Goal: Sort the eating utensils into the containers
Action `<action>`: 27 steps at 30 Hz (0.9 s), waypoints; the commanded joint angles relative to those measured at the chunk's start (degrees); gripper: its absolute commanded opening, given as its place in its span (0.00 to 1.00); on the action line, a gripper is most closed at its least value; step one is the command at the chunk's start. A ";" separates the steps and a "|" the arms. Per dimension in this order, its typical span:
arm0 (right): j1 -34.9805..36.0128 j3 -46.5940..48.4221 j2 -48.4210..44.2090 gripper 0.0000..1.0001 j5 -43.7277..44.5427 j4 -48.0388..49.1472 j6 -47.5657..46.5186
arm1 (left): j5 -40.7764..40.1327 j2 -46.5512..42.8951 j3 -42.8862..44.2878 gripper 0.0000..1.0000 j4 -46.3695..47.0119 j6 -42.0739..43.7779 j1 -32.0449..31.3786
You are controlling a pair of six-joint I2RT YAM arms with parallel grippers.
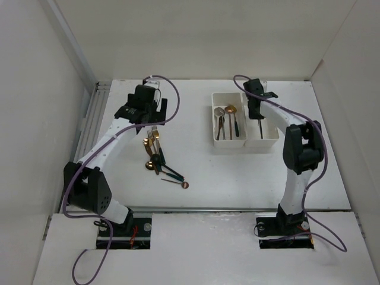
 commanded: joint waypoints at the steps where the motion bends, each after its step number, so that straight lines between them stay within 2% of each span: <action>1: 0.61 1.02 1.57 0.14 3.55 -3.19 -1.00 | 1.86 -1.65 -5.39 1.00 -5.27 2.01 -0.03; 2: 0.61 1.02 1.58 0.14 3.55 -3.80 -1.00 | 2.83 -2.26 -5.41 1.00 -5.28 1.48 -0.03; 3: 0.61 1.55 2.18 0.35 3.55 -3.81 -1.00 | 3.80 -2.26 -6.37 1.00 -5.89 1.48 -0.03; 5: 0.61 1.55 2.19 0.46 3.55 -4.33 -0.39 | 6.43 -2.26 -9.09 1.00 -7.74 1.48 -0.03; 6: 0.61 1.55 0.80 0.55 4.07 -4.34 -0.39 | 7.40 -2.87 -9.88 0.98 -7.74 1.48 -0.03; 8: 0.61 1.55 -0.44 0.60 4.08 -4.34 0.14 | 9.77 -3.40 -11.03 0.96 -8.97 2.52 -0.03; 10: 0.61 2.26 -2.54 0.65 4.08 -4.86 0.14 | 13.89 -3.40 -11.03 0.83 -10.28 6.54 -0.03; 11: 0.61 3.04 -3.25 0.66 4.08 -4.86 0.66 | 19.83 -4.71 -11.03 0.80 -10.29 8.66 -0.72; 13: 0.61 4.18 -5.53 0.68 4.08 -6.17 1.28 | 24.88 -6.12 -10.51 0.79 -11.08 13.58 -2.57; 14: 0.61 4.19 -6.33 0.68 4.08 -6.18 1.28 | 26.55 -7.78 -10.51 0.79 -11.08 19.26 -3.79; 16: 1.40 4.19 -7.91 0.69 2.32 -6.18 1.28 | 27.09 -9.46 -12.17 0.79 -10.21 26.49 -5.83; 17: 2.45 3.49 -9.22 0.70 1.71 -6.18 1.28 | 27.10 -10.34 -14.53 0.75 -8.64 30.27 -6.35; 18: 3.07 3.49 -9.76 0.71 1.01 -6.18 0.76 | 26.57 -10.96 -15.68 0.75 -8.62 37.44 -6.36; 21: 6.93 2.43 -10.91 0.72 0.47 -6.18 0.23 | 22.20 -10.18 -18.15 0.75 -7.92 45.58 -6.36; 24: 11.94 0.16 -10.91 0.72 2.66 -5.65 -1.17 | 18.49 -3.95 -17.54 0.81 -7.30 46.58 -4.96; 27: 16.25 -1.34 -10.21 0.72 5.47 -5.65 -1.79 | 23.65 1.68 -11.57 0.86 -12.12 41.04 -0.92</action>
